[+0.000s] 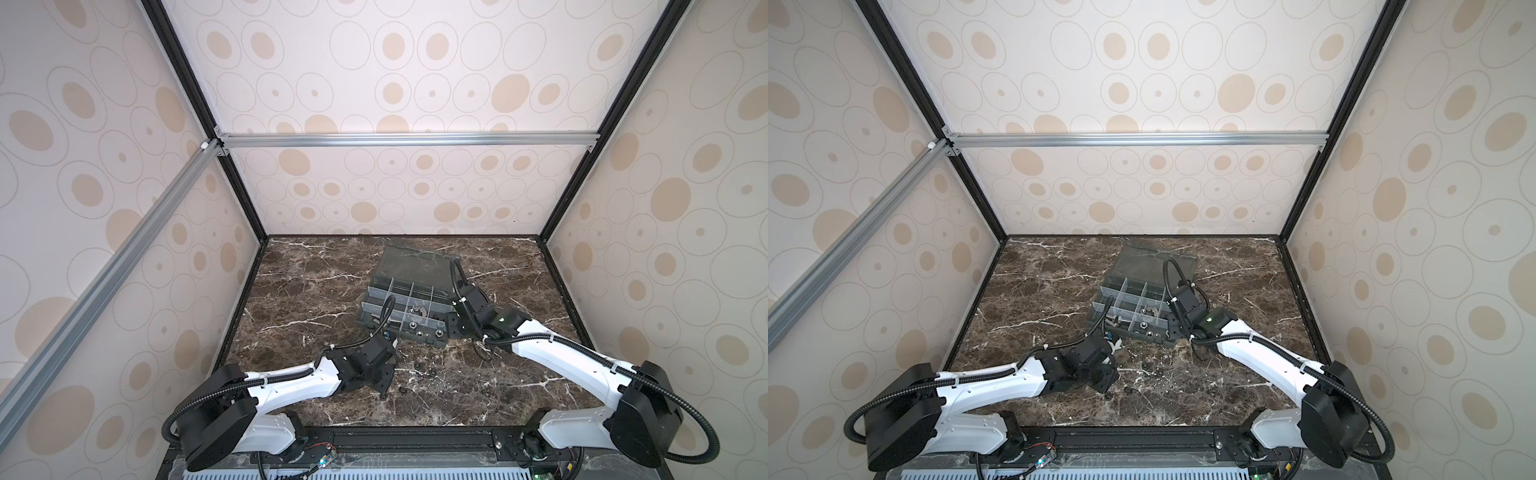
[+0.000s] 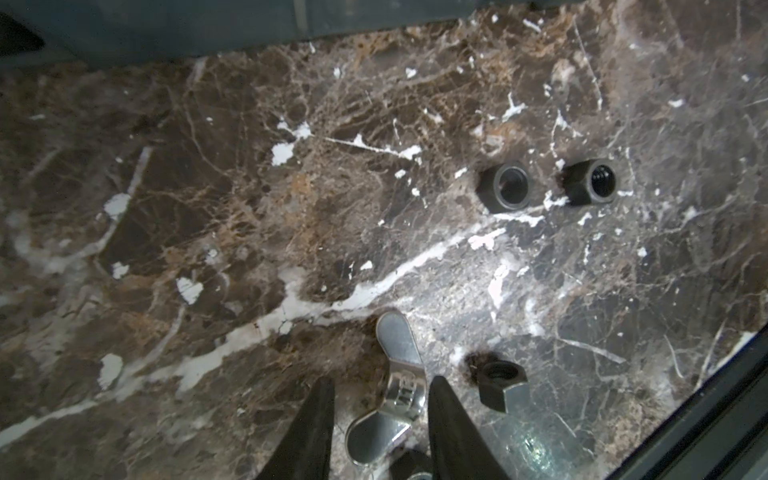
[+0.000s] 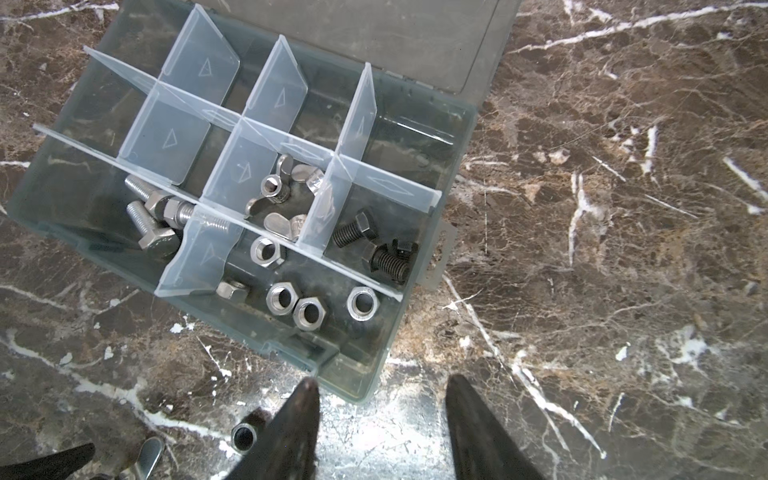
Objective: Sort the screws and nuts into containers
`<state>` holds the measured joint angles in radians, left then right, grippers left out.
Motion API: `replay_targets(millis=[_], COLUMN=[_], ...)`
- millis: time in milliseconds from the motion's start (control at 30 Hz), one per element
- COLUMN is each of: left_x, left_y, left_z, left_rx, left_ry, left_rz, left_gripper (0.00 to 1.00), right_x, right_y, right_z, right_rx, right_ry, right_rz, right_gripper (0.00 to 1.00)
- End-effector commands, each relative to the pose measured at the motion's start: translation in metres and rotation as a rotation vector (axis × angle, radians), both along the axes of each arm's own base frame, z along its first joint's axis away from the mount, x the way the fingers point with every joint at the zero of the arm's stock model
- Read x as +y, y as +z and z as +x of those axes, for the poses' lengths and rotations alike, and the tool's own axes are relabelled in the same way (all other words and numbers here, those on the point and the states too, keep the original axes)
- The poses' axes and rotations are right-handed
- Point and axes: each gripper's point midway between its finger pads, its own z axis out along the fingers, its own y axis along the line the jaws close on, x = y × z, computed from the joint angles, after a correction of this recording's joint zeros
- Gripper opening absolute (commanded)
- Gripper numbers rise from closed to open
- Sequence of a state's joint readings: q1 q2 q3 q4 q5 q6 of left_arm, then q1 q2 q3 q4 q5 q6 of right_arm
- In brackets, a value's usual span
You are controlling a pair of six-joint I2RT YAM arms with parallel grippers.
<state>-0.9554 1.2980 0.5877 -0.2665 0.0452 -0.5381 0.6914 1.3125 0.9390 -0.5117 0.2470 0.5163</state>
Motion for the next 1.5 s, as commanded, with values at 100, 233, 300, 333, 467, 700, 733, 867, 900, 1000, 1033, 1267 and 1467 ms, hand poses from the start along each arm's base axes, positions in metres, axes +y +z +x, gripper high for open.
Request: replay_targets(millis=[100,233,300,333,467,700,733,867,900,1000,1033,1267,1467], left_x=[0.003,-0.001,-0.003,-0.004,-0.008,-0.014,-0.013,-0.012,-0.013,-0.019,-0.021,-0.05,-0.059], left_y=[-0.005,-0.006,-0.007,-0.007,-0.011,-0.017,-0.019,-0.019,-0.018,-0.009,-0.006,0.054,0.09], left_z=[-0.004,-0.004,-0.004,-0.004,-0.005,-0.009,-0.009,-0.004,-0.003,0.004,0.006,0.048,0.114], left_rx=[0.015,0.017,0.017,0.02,0.031,0.048,0.049,0.037,0.032,0.005,-0.004,-0.16,-0.284], left_ry=[-0.039,-0.066,-0.087,-0.096,-0.115,-0.143,-0.143,-0.119,-0.112,-0.091,-0.085,-0.047,0.047], left_rz=[0.08,0.092,0.101,0.105,0.112,0.12,0.126,0.137,0.131,0.105,0.096,0.007,-0.04], left_gripper=[0.38,0.37,0.37,0.37,0.34,0.28,0.27,0.19,0.17,0.15,0.15,0.13,0.13], right_x=[0.003,0.001,0.0,-0.001,-0.004,-0.009,-0.01,-0.012,-0.013,-0.016,-0.017,-0.026,-0.024], right_y=[-0.005,-0.009,-0.01,-0.01,-0.01,-0.01,-0.01,-0.009,-0.009,-0.007,-0.007,-0.005,-0.002], right_z=[-0.012,-0.016,-0.019,-0.02,-0.026,-0.032,-0.032,-0.034,-0.034,-0.036,-0.036,-0.041,-0.04], right_rx=[0.029,0.033,0.035,0.035,0.044,0.045,0.045,0.041,0.038,0.03,0.028,0.004,-0.002], right_ry=[0.011,-0.002,-0.005,-0.005,-0.003,-0.015,-0.017,-0.024,-0.027,-0.036,-0.037,-0.059,-0.034], right_rz=[-0.014,-0.015,-0.011,-0.011,-0.022,-0.018,-0.016,-0.01,-0.009,-0.006,-0.006,-0.001,-0.008], right_gripper=[0.53,0.53,0.53,0.53,0.53,0.53,0.53,0.53,0.53,0.53,0.53,0.54,0.54])
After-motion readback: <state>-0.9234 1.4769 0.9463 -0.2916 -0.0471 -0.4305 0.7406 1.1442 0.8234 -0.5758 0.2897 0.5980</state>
